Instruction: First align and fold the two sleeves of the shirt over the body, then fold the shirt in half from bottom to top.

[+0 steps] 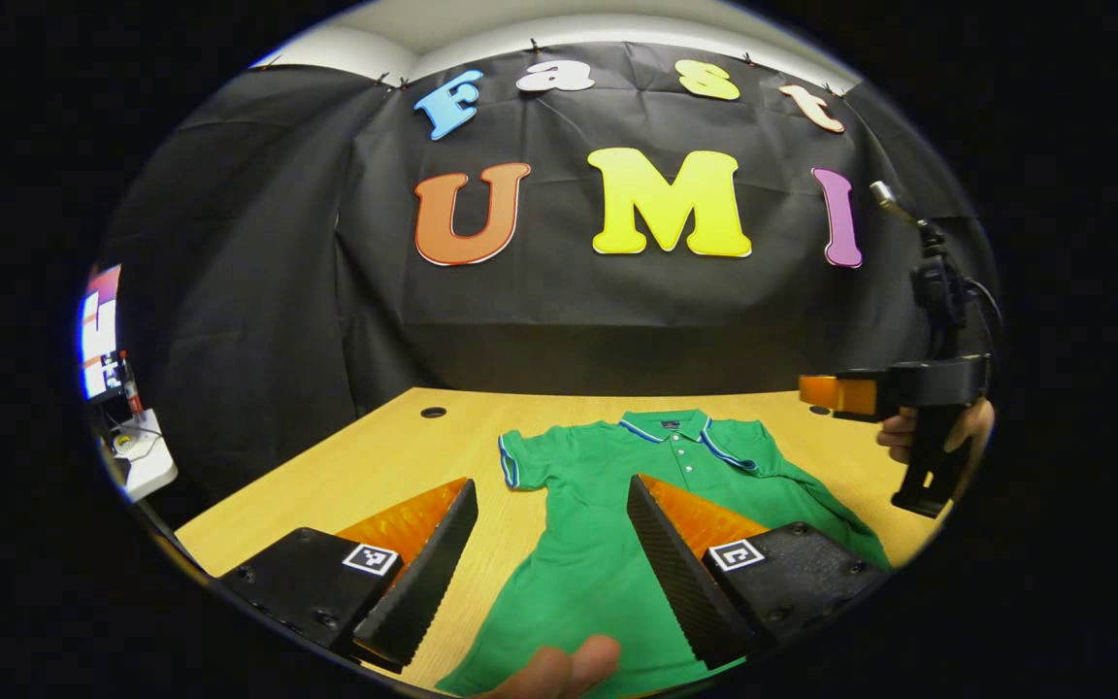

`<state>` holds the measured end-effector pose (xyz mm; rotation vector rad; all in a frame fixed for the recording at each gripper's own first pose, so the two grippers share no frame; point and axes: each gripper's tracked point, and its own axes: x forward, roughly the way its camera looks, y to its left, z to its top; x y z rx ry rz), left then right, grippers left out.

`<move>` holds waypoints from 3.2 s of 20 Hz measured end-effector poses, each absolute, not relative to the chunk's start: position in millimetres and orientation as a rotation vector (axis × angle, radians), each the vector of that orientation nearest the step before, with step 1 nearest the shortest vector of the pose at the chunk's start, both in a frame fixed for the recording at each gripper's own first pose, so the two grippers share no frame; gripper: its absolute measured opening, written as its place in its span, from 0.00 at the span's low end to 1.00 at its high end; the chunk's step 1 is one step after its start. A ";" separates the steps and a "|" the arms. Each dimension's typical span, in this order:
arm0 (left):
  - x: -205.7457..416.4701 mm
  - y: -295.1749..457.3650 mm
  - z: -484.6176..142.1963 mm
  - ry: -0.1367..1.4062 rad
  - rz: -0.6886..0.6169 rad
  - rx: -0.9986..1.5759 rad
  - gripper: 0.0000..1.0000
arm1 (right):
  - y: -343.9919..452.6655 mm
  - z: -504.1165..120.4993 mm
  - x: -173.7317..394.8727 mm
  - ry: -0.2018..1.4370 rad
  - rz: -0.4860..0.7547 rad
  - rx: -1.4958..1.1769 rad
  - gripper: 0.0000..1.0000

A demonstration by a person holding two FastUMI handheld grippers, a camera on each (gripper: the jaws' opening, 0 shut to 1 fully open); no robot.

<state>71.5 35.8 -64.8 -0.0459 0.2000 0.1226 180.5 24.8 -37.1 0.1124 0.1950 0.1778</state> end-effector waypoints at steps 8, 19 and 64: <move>183.9 53.9 -33.9 0.223 0.142 -0.081 0.99 | -18.7 -31.2 92.4 0.078 0.157 0.120 0.95; 293.6 129.6 -160.1 0.618 0.252 -0.144 0.98 | -72.8 -72.6 68.3 0.029 0.110 0.126 0.98; 282.9 -36.0 -112.5 0.576 -0.015 -0.082 0.80 | -63.5 -112.9 80.0 0.062 0.090 0.058 0.96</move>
